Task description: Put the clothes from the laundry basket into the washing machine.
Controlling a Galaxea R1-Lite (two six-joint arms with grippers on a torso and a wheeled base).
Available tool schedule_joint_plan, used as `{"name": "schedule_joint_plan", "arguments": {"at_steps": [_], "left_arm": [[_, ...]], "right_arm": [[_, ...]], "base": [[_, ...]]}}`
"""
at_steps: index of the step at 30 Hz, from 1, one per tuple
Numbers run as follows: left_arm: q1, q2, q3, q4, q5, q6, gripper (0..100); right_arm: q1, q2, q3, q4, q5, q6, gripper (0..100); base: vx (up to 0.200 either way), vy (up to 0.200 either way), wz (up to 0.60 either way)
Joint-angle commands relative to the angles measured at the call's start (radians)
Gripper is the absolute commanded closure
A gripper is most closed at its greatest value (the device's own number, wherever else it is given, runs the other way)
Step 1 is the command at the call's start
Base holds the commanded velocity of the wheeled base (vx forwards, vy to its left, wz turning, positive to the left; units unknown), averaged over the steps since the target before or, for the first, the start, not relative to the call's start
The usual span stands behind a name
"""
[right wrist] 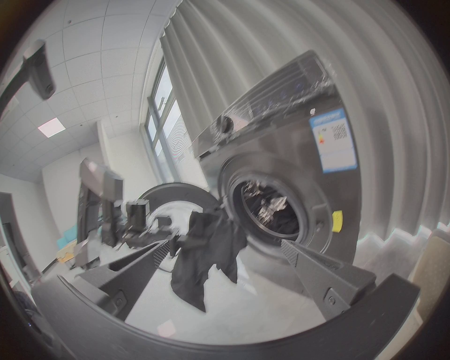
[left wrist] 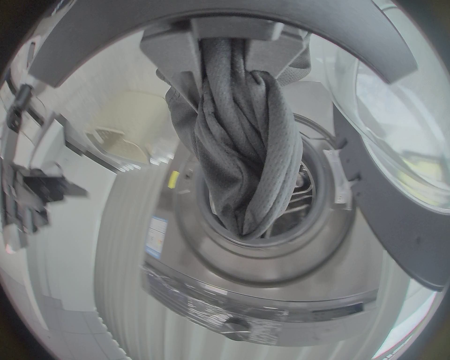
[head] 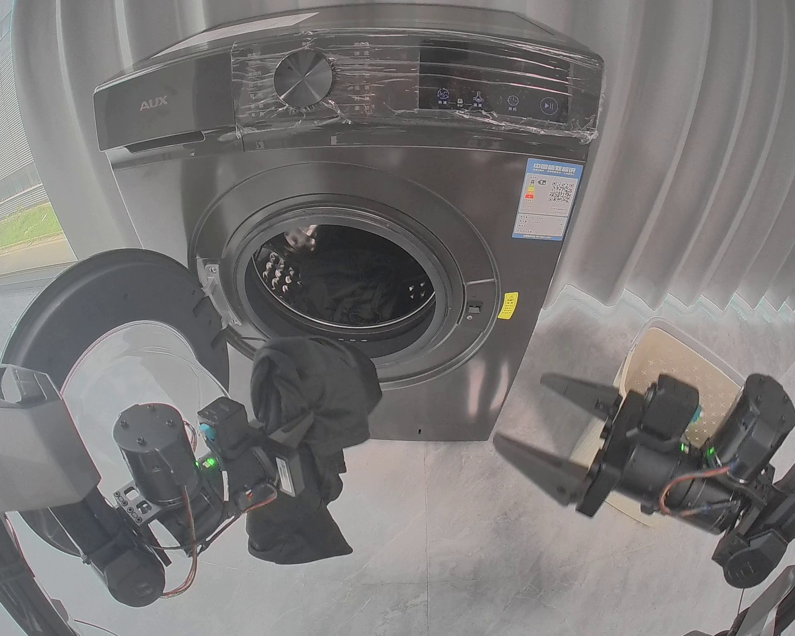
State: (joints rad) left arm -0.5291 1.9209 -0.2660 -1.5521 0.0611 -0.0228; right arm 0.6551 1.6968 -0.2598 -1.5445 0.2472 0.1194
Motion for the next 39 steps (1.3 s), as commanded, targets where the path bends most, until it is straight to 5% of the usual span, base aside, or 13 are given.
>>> {"name": "schedule_joint_plan", "arguments": {"at_steps": [1, 7, 31, 39], "left_arm": [[0.032, 0.013, -0.076, 0.001, 0.1, -0.045, 100], [0.04, 0.018, -0.082, 0.001, 0.151, -0.002, 100], [0.032, 0.069, -0.091, 0.0, 0.152, 0.02, 100], [0.031, 0.075, -0.091, -0.002, 0.149, 0.02, 100]], "right_arm": [[0.097, 0.001, 0.129, 0.0, 0.037, -0.02, 0], [0.098, 0.015, 0.131, 0.0, 0.038, -0.02, 0], [0.126, 0.044, 0.131, 0.0, 0.035, -0.015, 0], [0.126, 0.049, 0.131, 0.0, 0.033, -0.015, 0]], "base": [[0.0, 0.0, 0.0], [0.0, 0.0, 0.0], [0.075, 0.0, 0.0], [0.0, 0.2, 0.0]]}}
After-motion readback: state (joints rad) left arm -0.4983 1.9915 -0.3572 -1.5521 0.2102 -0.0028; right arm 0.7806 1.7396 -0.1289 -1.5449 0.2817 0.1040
